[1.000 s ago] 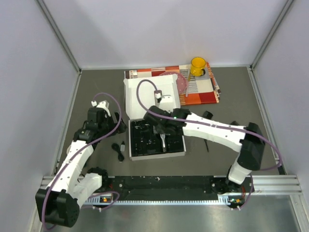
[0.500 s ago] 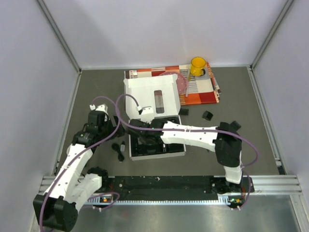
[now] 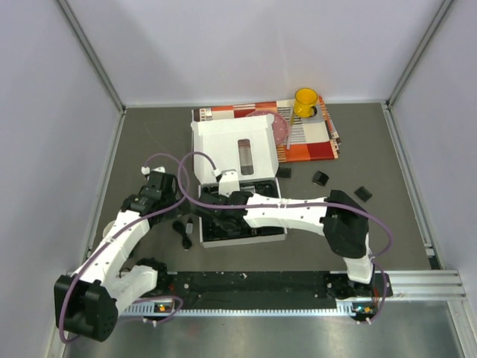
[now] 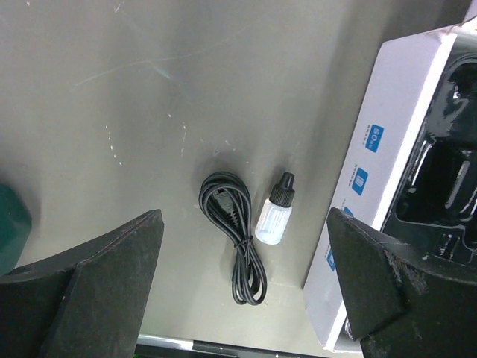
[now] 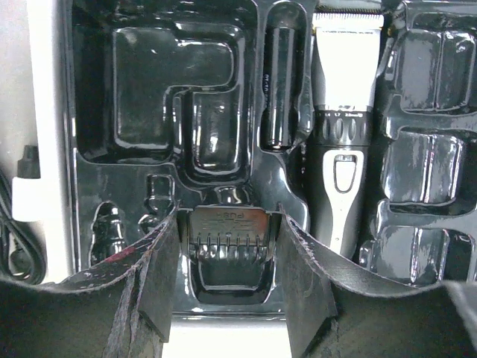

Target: Sort the hair-cutting tools

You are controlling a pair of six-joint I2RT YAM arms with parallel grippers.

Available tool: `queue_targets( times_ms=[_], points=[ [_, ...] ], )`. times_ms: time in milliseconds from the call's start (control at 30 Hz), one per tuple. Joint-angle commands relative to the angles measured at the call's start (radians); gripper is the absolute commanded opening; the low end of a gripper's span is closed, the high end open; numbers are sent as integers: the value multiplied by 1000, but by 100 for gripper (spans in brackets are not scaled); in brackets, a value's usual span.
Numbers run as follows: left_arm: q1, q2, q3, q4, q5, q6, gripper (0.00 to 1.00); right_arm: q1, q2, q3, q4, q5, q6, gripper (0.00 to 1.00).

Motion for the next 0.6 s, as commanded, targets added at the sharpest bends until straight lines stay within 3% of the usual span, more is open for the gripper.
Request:
queue_targets(
  times_ms=[0,567],
  points=[
    [-5,19,36,-18,-23,-23,96,16,-5,-31,31,56,37,21],
    [-3,10,36,-16,-30,-20,98,51,1,-86,82,39,57,24]
  ],
)
